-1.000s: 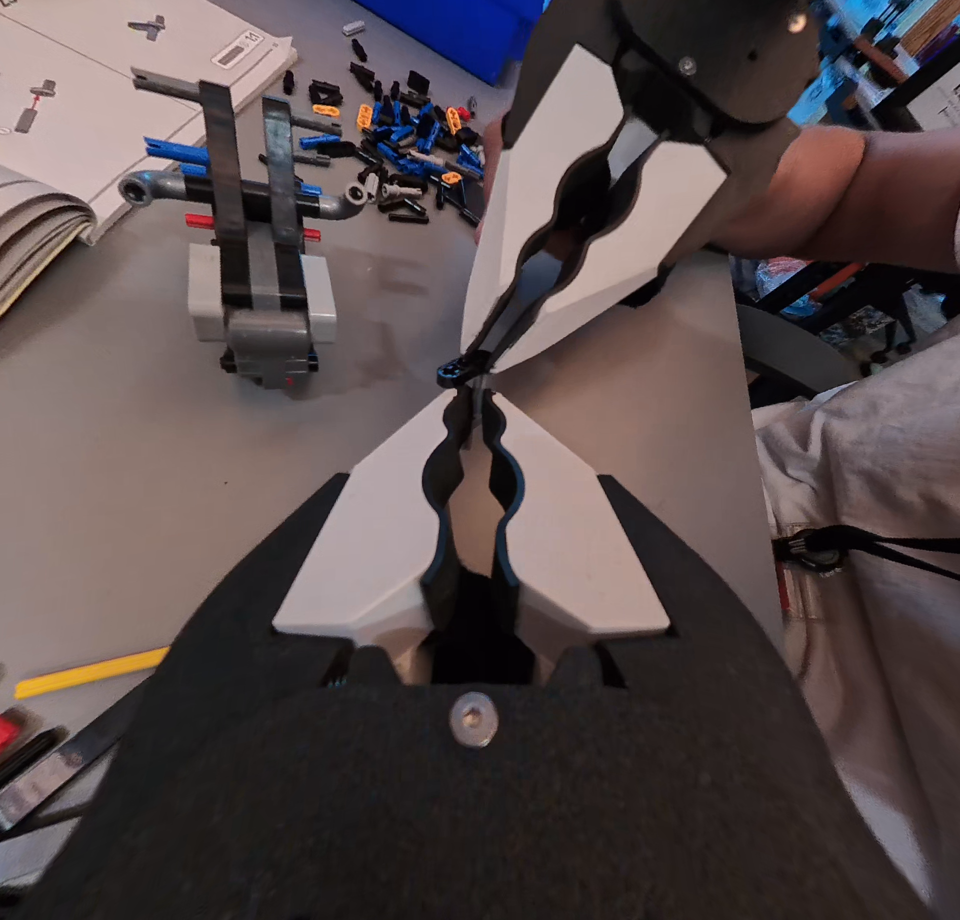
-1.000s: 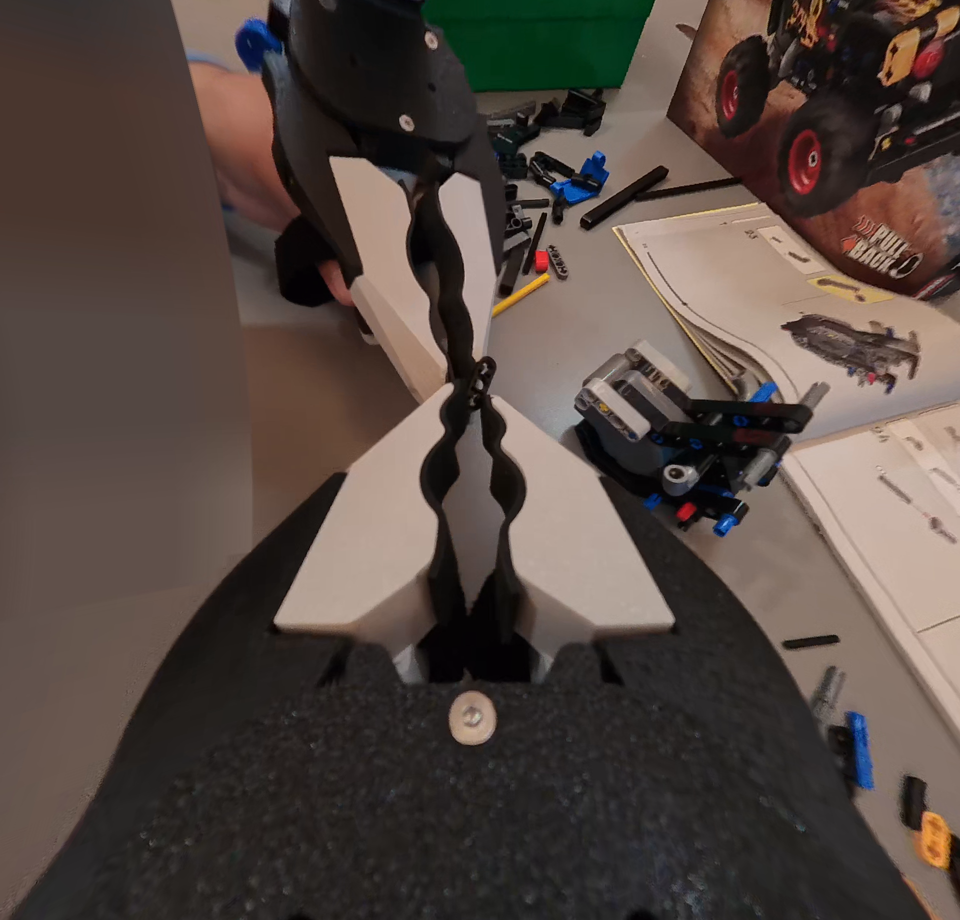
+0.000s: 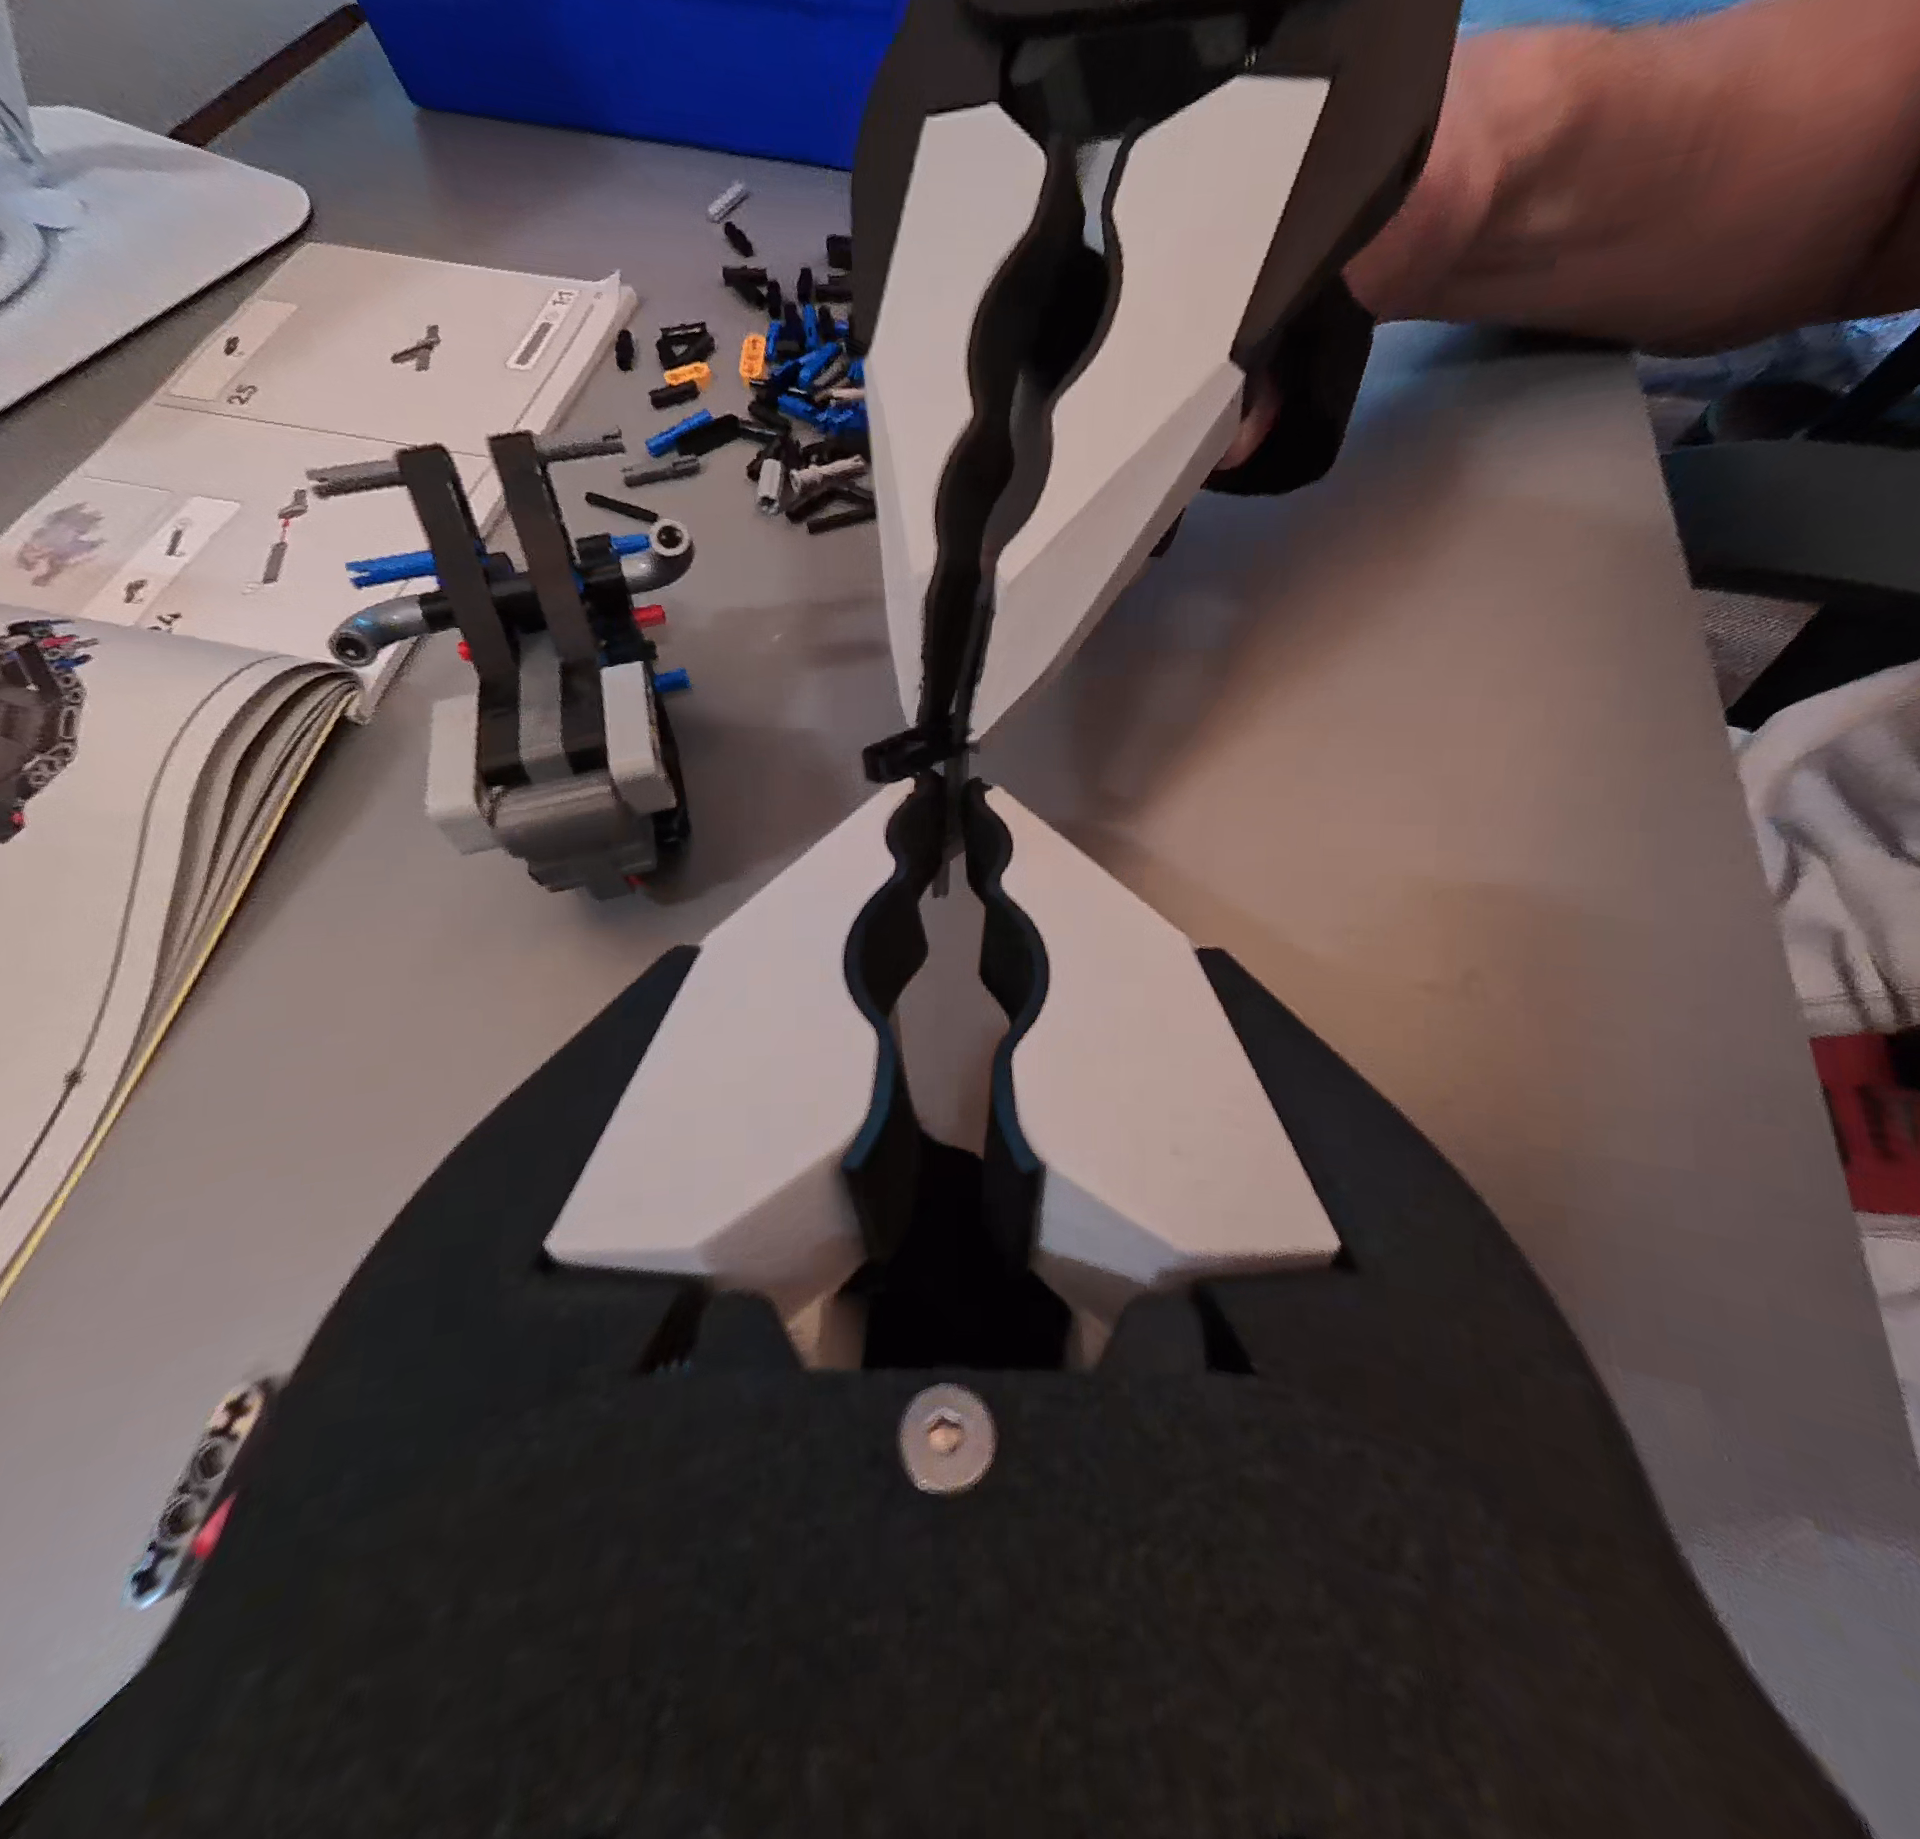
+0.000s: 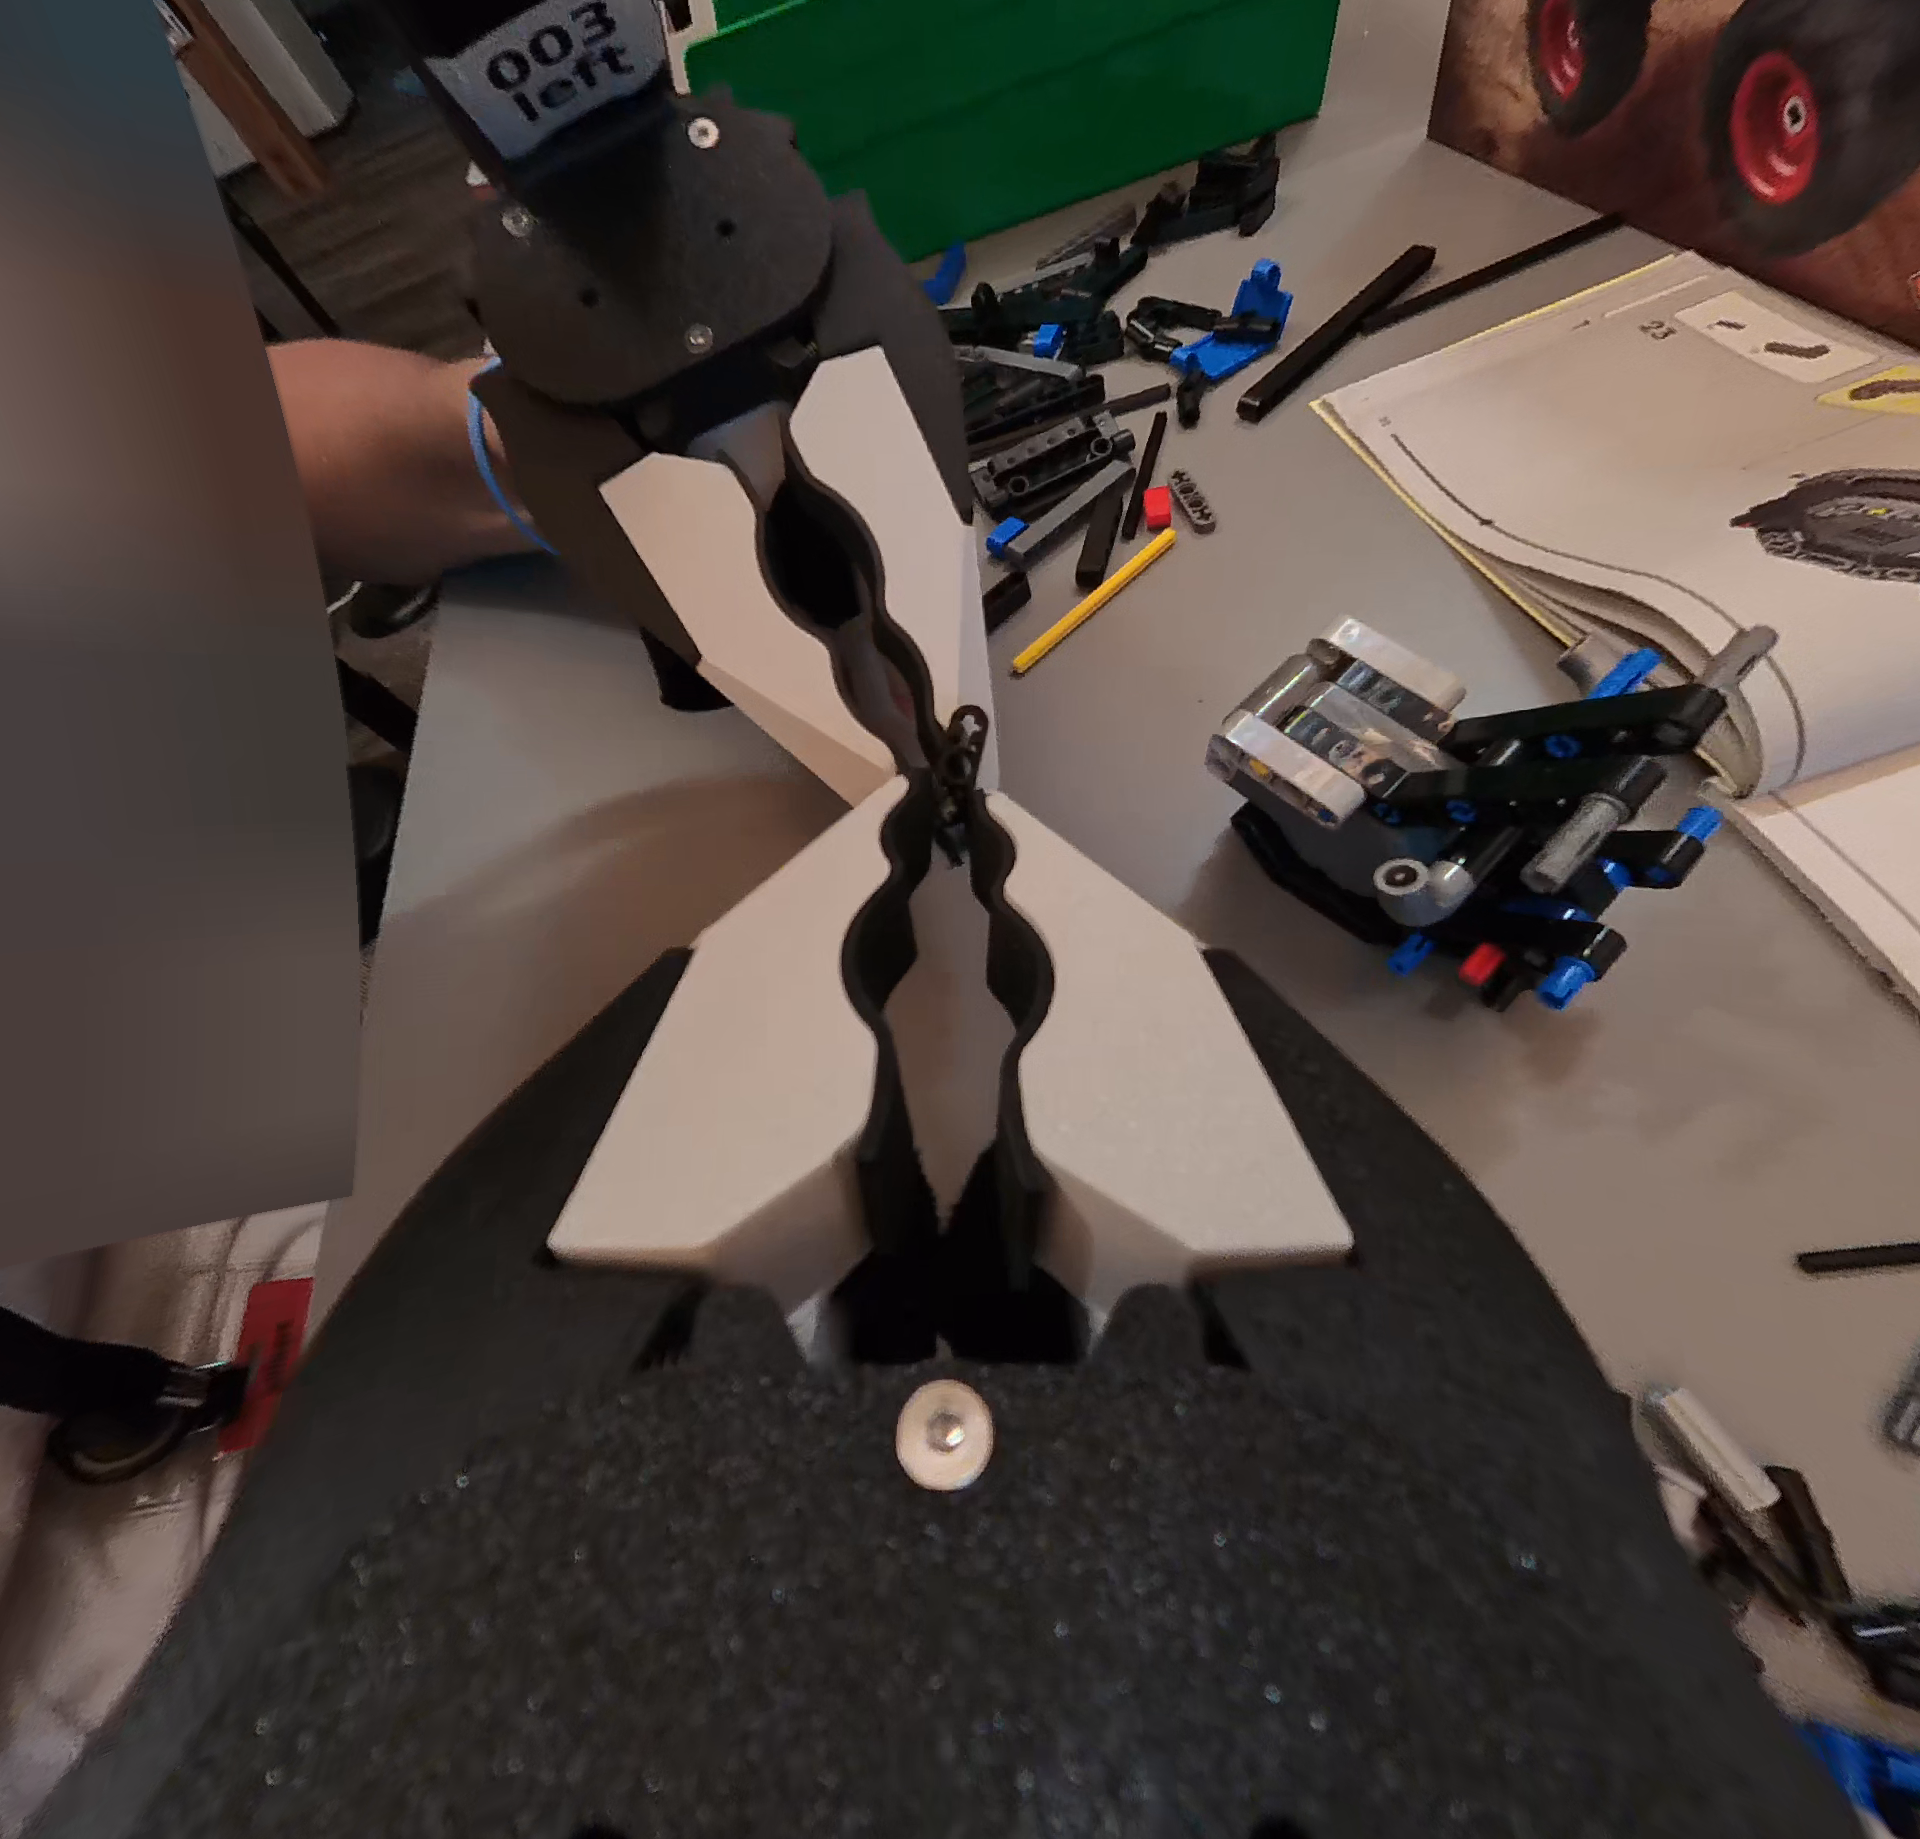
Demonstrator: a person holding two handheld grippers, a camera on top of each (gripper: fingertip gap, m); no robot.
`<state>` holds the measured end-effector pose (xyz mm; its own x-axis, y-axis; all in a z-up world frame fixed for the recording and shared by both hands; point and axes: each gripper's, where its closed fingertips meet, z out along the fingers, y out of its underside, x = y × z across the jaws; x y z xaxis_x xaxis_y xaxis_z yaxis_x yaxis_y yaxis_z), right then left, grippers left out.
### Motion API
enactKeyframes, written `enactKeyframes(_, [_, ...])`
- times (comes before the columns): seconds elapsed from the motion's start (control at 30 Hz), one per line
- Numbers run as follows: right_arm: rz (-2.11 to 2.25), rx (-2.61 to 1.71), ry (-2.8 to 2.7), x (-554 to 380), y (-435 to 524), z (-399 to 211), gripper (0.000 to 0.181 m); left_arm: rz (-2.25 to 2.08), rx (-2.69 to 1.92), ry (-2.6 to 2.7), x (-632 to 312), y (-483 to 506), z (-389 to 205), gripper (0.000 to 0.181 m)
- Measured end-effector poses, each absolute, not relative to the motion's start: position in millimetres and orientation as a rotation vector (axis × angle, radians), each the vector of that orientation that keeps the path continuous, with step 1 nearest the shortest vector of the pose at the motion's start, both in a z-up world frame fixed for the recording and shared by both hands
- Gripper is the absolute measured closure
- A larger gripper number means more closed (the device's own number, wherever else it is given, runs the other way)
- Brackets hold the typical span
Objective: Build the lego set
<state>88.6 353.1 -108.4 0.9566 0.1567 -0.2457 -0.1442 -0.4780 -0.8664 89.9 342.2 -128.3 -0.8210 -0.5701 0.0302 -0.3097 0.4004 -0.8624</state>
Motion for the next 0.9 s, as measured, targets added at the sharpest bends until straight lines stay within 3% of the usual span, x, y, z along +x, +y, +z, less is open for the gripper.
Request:
enactKeyframes(0.37, [0.582,-1.881,0.110,94,347,-87,0.168,-1.441,-0.713,2.308,92,343,-115,0.179])
enactKeyframes(0.43, [0.707,-1.830,0.197,99,345,-82,0.156,-1.455,-0.628,2.247,92,342,-107,0.179])
enactKeyframes(0.57, [1.072,-1.752,0.342,86,345,-85,0.114,-1.393,-0.434,2.119,90,339,-94,0.179])
enactKeyframes(0.9, [1.388,-1.591,0.362,61,345,-82,0.140,-1.343,-0.243,2.029,78,326,-84,0.179])
